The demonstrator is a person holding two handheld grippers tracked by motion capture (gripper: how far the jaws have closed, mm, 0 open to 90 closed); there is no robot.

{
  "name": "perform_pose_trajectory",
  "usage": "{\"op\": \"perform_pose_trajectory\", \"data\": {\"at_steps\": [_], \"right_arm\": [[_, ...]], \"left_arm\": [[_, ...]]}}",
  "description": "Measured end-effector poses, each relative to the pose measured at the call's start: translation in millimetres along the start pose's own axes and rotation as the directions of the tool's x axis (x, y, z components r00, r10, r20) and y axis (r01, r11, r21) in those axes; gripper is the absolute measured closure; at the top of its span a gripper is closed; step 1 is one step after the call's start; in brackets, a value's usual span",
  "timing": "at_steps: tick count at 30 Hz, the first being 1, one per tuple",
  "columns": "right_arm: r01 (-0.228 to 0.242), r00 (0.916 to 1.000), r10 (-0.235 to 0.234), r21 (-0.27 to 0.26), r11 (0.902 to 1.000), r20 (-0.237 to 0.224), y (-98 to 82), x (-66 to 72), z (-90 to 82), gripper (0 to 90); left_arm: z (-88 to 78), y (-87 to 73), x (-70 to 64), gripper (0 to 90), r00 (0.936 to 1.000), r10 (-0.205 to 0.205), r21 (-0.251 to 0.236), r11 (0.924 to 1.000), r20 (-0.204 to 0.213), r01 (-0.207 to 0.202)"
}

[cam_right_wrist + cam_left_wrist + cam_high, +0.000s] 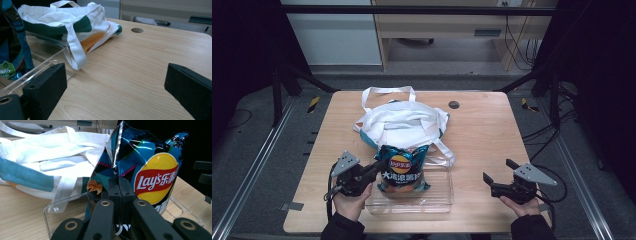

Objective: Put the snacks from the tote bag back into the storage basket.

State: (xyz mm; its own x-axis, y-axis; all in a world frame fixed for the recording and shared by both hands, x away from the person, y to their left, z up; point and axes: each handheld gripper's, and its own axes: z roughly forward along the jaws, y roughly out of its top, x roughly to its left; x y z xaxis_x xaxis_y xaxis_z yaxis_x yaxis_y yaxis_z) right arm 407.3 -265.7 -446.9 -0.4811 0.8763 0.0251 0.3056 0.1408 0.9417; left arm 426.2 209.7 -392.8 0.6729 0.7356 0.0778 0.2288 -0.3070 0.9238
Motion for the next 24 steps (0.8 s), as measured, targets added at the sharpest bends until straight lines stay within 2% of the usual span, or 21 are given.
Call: {"op": "perform_pose_trajectory", "data": {"at_steps": [24], "right_arm": [[0.005, 1.0, -0.005, 0.005, 1.0, 0.003, -0.3, -0.3, 1.4, 4.7]], "left_arm": [[14.7, 0.9, 4.3, 87.6, 0.9984, -0.015, -0.017, 0.9998, -0.054, 0.014]]}}
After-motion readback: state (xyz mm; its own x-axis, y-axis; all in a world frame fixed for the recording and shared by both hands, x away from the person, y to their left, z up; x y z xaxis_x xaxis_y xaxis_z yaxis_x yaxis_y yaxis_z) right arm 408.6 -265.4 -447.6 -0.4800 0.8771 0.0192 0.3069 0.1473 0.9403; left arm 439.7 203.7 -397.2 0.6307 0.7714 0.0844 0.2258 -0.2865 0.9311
